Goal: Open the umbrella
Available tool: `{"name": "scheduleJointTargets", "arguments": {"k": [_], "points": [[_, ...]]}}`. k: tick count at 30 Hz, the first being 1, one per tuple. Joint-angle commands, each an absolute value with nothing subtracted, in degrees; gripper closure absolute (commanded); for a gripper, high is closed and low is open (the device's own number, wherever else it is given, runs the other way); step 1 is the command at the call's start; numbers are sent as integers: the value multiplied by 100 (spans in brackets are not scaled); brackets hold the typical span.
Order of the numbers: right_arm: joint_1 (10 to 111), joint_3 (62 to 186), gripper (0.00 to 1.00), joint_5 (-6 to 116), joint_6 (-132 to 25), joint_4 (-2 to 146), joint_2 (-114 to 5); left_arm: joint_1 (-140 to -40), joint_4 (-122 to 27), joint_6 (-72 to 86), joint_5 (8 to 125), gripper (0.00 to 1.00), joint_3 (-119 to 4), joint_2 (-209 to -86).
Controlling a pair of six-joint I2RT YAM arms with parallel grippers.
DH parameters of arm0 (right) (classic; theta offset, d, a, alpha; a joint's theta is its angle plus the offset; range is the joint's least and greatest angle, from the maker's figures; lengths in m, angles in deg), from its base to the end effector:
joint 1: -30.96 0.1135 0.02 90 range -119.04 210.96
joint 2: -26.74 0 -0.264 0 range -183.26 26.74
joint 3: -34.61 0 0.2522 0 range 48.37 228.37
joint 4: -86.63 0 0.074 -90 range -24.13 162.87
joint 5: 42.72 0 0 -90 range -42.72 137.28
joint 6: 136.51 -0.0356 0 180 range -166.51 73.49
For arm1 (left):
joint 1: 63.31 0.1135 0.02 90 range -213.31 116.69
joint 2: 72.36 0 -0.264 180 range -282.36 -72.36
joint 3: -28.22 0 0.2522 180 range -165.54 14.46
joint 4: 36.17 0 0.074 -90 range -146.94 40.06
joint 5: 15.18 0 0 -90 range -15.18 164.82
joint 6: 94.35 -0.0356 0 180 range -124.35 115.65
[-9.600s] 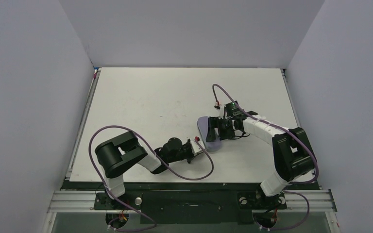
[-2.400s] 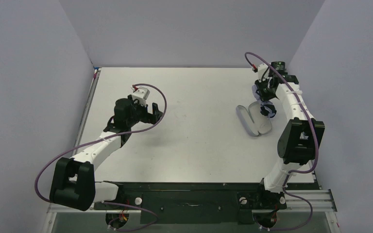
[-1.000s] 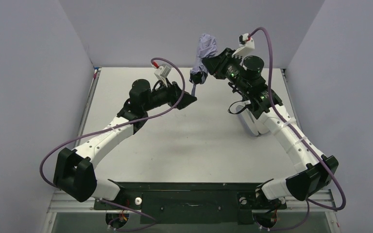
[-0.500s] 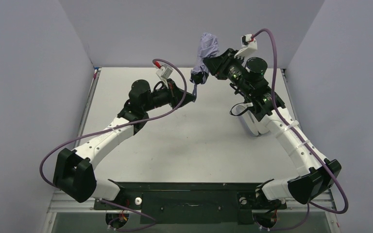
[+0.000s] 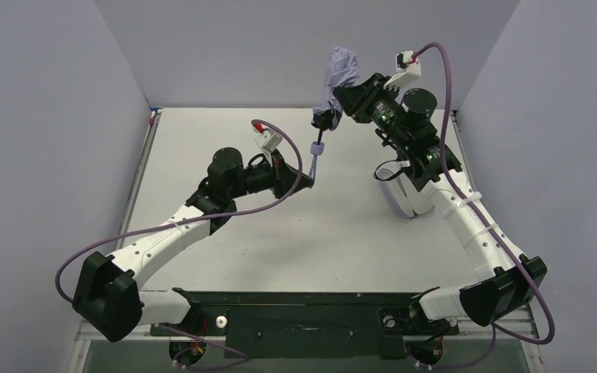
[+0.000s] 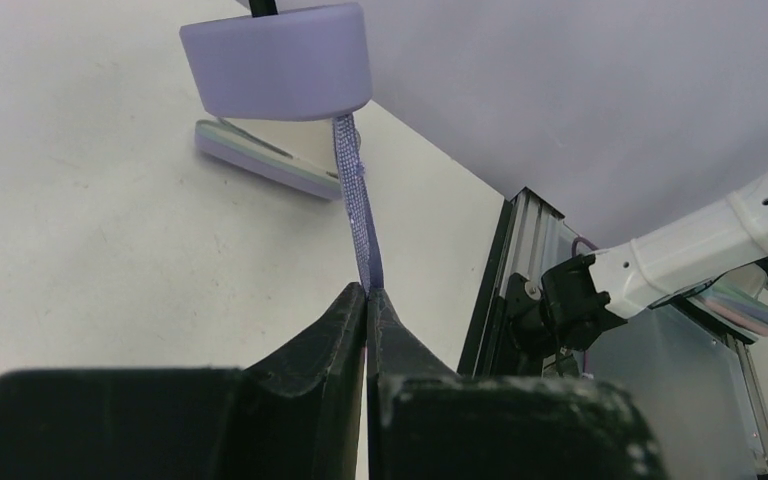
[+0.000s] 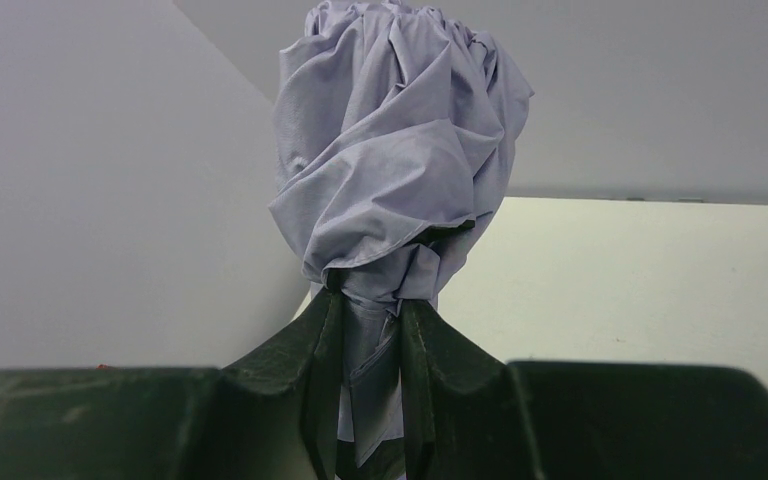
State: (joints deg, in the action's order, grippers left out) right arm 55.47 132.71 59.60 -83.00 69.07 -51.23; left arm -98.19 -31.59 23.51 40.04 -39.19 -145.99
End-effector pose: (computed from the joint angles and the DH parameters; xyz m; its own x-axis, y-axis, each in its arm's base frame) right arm 0.2793 0.1357 0.4634 -0.3236 0.4910 -0.8088 -0.5060 0.6325 0.5864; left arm 0.2341 -0.1879 0.3365 -0.4588 -0.1480 -0.8761 0.8178 0.3151 -0.4816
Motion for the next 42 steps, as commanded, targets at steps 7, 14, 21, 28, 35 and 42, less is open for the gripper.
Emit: {"name": "scheduleJointTargets", "arguments": {"k": [7, 14, 21, 28, 35, 42], "points": [[5272, 13682, 100, 6451, -8176, 8087, -4915, -9898, -3914, 1503, 3687, 99, -3727, -14093], [5314, 13260, 100, 7185, -8296, 8489, -4797, -9148, -3592, 1910, 3534, 36, -4531, -14286], [5473, 13047, 100, 7465, -8349, 8739, -4711, -8964, -3388, 2396, 3387, 30, -5385, -14853], [5562, 13010, 100, 7523, -8393, 8842, -4731, -9120, -2905, 3180, 3213, 30, -5640, -15385], [5577, 13137, 100, 7517, -8528, 8962, -4838, -9366, -2666, 3487, 2995, 37, -5455, -15682], [5486, 13442, 100, 7429, -8403, 8930, -5018, -9572, -2630, 3433, 2808, 52, -4817, -15562]]}}
